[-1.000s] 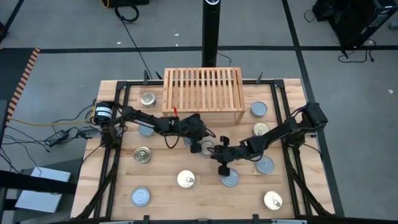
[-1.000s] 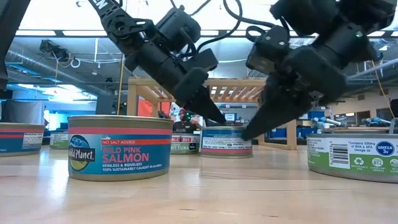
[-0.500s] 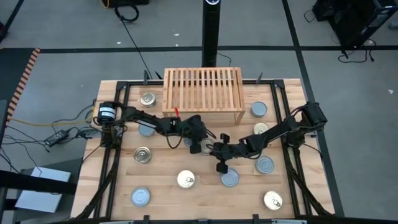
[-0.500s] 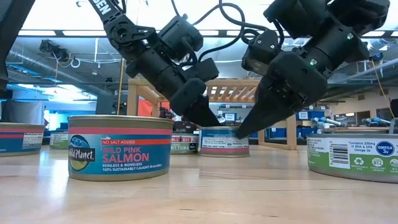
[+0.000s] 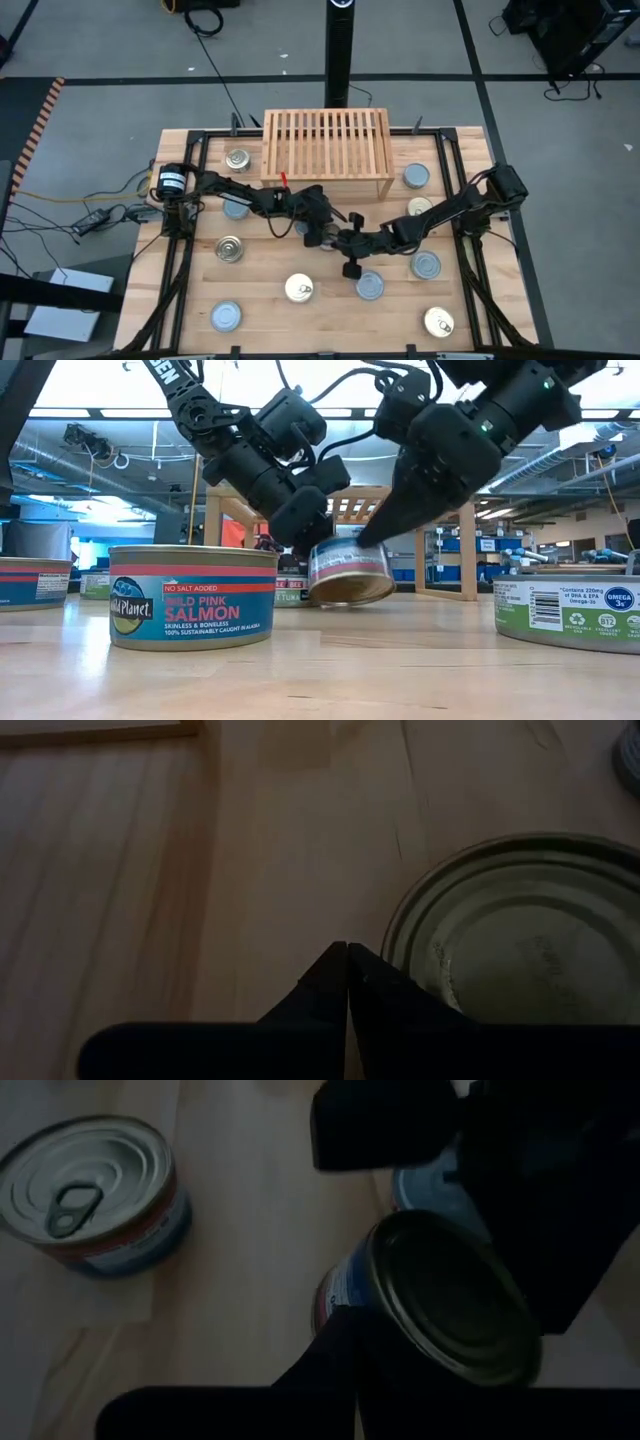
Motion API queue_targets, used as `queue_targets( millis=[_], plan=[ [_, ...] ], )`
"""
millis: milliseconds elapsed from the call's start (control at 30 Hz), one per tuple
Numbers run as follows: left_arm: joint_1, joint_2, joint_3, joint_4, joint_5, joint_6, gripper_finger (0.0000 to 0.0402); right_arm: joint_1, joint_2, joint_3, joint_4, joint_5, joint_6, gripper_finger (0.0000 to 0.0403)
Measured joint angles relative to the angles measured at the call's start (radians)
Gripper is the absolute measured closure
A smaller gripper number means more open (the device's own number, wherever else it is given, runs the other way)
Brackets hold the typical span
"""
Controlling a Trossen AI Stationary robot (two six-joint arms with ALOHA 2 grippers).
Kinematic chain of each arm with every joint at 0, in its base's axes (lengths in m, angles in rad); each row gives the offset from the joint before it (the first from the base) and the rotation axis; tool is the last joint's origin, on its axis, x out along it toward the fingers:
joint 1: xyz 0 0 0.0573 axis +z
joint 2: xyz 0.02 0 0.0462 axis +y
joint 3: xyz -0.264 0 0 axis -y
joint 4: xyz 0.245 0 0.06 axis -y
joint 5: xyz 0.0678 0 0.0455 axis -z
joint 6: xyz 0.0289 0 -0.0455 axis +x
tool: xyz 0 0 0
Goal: Stack canned seafood by type on shelf
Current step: Put the blue-pink tuna can on the shelf
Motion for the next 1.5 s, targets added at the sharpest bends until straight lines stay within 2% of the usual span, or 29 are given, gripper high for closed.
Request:
queue_targets(
  millis=[400, 567, 800, 1000, 1333, 1500],
  plan=[
    [-0.003, 0.003, -0.003, -0.022, 0.06, 0.003, 0.0383, -0.001, -0.015, 0.064, -0.091, 0.057, -0.04, 0.0398],
    [-0.017, 0.002, -0.001, -0.013, 0.177, 0.009, 0.0383, -0.011, -0.01, 0.086, -0.207, 0.116, -0.057, 0.0398],
    [-0.041, 0.002, -0.001, 0.018, 0.108, 0.05, 0.0383, -0.011, -0.012, 0.095, -0.244, 0.096, -0.031, 0.0398],
    [-0.039, 0.0, 0.0, 0.015, 0.095, 0.052, 0.0383, 0.006, -0.015, 0.095, -0.242, 0.09, -0.033, 0.0396],
    [-0.05, 0.0, 0.0, 0.025, 0.087, 0.052, 0.0383, 0.034, -0.137, 0.095, -0.369, 0.082, 0.014, 0.0334],
    [-0.072, 0.0, 0.0, 0.025, 0.086, 0.052, 0.0383, 0.057, -0.215, 0.096, -0.425, 0.019, 0.017, 0.0298]
  ],
)
